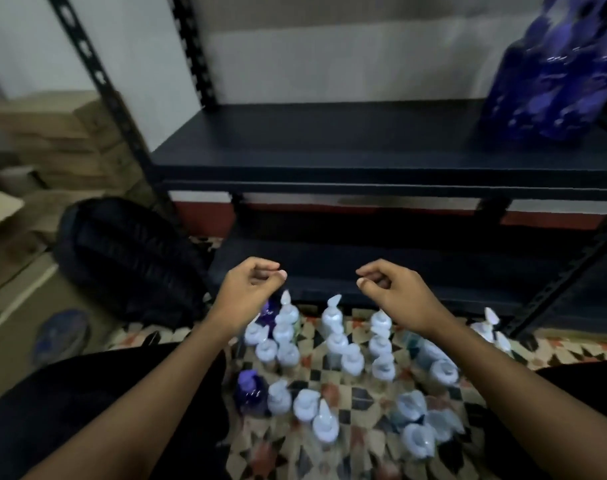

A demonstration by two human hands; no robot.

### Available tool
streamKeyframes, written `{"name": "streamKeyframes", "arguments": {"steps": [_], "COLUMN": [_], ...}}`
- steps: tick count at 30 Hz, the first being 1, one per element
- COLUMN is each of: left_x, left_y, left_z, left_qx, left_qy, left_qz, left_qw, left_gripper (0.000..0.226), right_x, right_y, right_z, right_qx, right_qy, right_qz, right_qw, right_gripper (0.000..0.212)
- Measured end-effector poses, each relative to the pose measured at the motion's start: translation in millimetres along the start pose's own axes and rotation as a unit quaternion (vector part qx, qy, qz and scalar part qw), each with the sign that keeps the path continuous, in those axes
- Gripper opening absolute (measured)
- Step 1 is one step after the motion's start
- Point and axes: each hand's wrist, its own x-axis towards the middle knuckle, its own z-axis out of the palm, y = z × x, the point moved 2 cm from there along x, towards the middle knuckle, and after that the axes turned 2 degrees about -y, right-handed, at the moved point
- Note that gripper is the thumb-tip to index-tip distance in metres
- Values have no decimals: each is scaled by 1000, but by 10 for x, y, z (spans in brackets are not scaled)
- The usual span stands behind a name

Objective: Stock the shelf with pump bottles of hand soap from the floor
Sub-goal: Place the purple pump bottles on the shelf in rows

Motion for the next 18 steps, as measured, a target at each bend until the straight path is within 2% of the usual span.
{"name": "streamKeyframes", "arguments": {"steps": [4, 7, 9, 12, 15, 18], "left_x": [-220, -352, -416, -501, -545, -530], "left_y": [-582, -967, -1197, -1471, -1742, -2020], "left_z": [-398, -548, -597, -611, -585, -545], "left_qx": [-9, 2, 26, 61, 99, 134], "left_qy": [36, 33, 7, -49, -100, -134], "left_qz": [-67, -109, -146, -196, -241, -261], "left_qw": [997, 994, 989, 978, 960, 947], "left_gripper": [11, 13, 20, 46, 42, 49], "right_x": [101, 214, 313, 493, 677, 857], "right_y": [68, 126, 161, 240, 326, 428], "right_z": [468, 781, 990, 1285, 1556, 1771], "right_qx": [-4, -22, -33, -49, -67, -93], "right_qy": [-40, -59, -82, -110, -144, -164], "right_qz": [20, 33, 35, 41, 54, 61], "right_qw": [999, 997, 995, 992, 986, 980], "right_gripper": [9, 8, 7, 6, 8, 13]}}
